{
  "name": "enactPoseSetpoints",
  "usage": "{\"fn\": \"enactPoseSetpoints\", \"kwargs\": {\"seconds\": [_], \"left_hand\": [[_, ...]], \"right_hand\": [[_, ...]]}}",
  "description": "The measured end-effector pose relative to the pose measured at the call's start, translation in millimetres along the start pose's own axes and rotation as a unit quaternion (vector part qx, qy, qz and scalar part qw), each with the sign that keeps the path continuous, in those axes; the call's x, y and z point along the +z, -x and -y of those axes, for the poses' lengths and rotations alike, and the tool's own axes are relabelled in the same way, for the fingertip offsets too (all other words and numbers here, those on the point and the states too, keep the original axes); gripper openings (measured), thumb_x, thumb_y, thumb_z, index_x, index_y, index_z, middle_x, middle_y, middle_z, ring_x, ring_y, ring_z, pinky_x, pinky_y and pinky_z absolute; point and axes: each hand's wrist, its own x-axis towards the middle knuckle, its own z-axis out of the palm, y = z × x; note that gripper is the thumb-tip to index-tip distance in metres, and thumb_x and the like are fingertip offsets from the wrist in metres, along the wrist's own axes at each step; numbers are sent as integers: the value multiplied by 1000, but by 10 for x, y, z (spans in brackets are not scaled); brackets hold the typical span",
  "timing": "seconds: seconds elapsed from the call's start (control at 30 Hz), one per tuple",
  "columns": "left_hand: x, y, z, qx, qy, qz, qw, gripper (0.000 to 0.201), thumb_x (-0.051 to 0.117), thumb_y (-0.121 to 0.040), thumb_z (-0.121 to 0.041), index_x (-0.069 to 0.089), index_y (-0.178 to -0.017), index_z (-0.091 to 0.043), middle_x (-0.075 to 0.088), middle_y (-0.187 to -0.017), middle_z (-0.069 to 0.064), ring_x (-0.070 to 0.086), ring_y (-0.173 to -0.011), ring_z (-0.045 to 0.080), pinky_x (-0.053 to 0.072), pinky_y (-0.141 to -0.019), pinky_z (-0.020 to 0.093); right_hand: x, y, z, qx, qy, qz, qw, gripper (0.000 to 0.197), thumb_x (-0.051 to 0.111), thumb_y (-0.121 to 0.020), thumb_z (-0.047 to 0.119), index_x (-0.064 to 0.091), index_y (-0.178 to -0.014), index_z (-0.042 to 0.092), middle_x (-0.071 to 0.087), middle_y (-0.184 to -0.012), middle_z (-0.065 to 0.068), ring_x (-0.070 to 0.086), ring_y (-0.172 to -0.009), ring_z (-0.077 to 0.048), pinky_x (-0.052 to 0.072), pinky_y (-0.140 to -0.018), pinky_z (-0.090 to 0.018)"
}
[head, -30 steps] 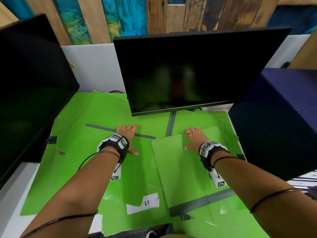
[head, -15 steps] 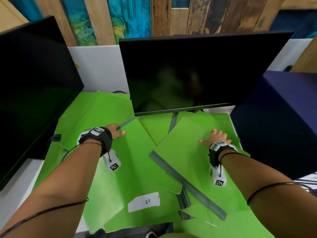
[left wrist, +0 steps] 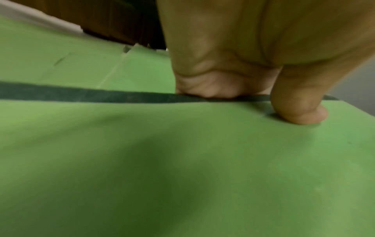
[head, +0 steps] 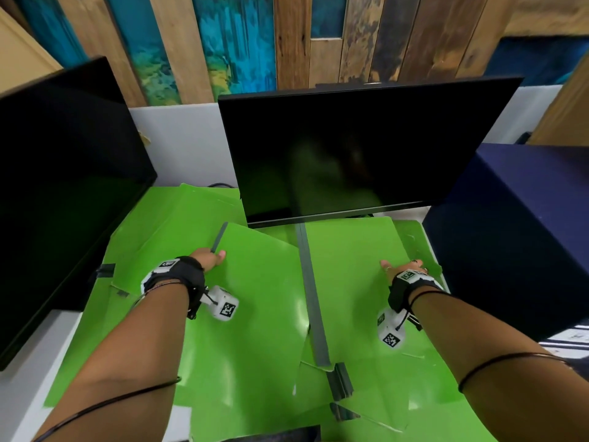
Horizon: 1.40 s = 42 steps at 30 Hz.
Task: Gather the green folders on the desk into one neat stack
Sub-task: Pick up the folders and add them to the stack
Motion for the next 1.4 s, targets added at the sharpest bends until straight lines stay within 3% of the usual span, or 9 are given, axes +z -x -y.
{"fn": "enactPoseSetpoints", "kwargs": {"seconds": [0.1,0.3,0.5,0.57,0.7,0.83,0.93,1.03,1.4], "left_hand": [[102,-22,-14,-9,71,16,997,62,34,-99,-35,21,-143,8,30,-148,25,31,-137,36,29,-114,43],[46,-28,126,-74,125,-42,988,60,33,-100,-34,25,-140,11,35,-144,27,37,-133,36,33,-109,39],[328,-34,-108,-59,115,-62,990,48,47,-96,-22,40,-132,9,47,-73,11,46,-90,25,42,-81,29],[373,9,-219,-39,106,-41,993,52,43,-98,-29,38,-135,7,59,-107,21,53,-108,33,43,-90,31],[424,-16,-341,-39,154,4,987,61,32,-100,-35,25,-141,10,28,-150,23,31,-138,34,26,-115,37],[580,-29,-440,-45,204,-7,978,62,37,-98,-37,28,-140,9,34,-147,24,37,-134,35,31,-112,37],[686,7,-587,-23,227,-46,973,51,45,-97,-26,40,-133,9,49,-135,25,50,-123,36,41,-99,36],[771,47,-744,-7,211,-65,975,42,47,-96,-17,47,-127,10,55,-128,28,55,-116,38,44,-95,38],[863,191,-1225,60,117,9,991,40,43,-96,-13,44,-130,9,53,-126,22,53,-116,32,42,-98,34]], "right_hand": [[-88,113,-25,-24,72,59,995,98,59,-75,16,-3,-144,46,1,-153,-26,30,-134,-44,45,-99,-53],[-162,186,-278,-48,146,99,983,101,58,-72,13,-6,-144,43,5,-155,-22,30,-135,-41,45,-98,-55],[-151,97,-336,-86,148,107,979,102,57,-73,5,-6,-146,39,10,-152,-23,49,-119,-40,50,-92,-51],[-207,140,-318,-83,150,98,980,98,57,-76,5,-3,-147,37,12,-151,-22,51,-116,-38,52,-90,-47],[-229,214,-244,-74,106,87,988,84,57,-84,6,9,-149,28,24,-147,-17,53,-115,-30,51,-93,-41],[-153,186,-143,-32,-7,86,996,55,35,-99,30,18,-148,12,33,-147,-19,47,-126,-31,39,-106,-42],[-142,123,-84,34,-174,123,976,94,-1,-84,72,25,-145,5,28,-150,-22,34,-136,-34,25,-114,-45],[-189,172,-25,30,-273,166,947,106,9,-72,84,15,-148,10,17,-154,-21,28,-138,-38,23,-114,-48],[-29,150,40,-13,-125,102,987,99,46,-84,64,4,-148,2,20,-153,-21,33,-136,-37,32,-109,-44]]}}
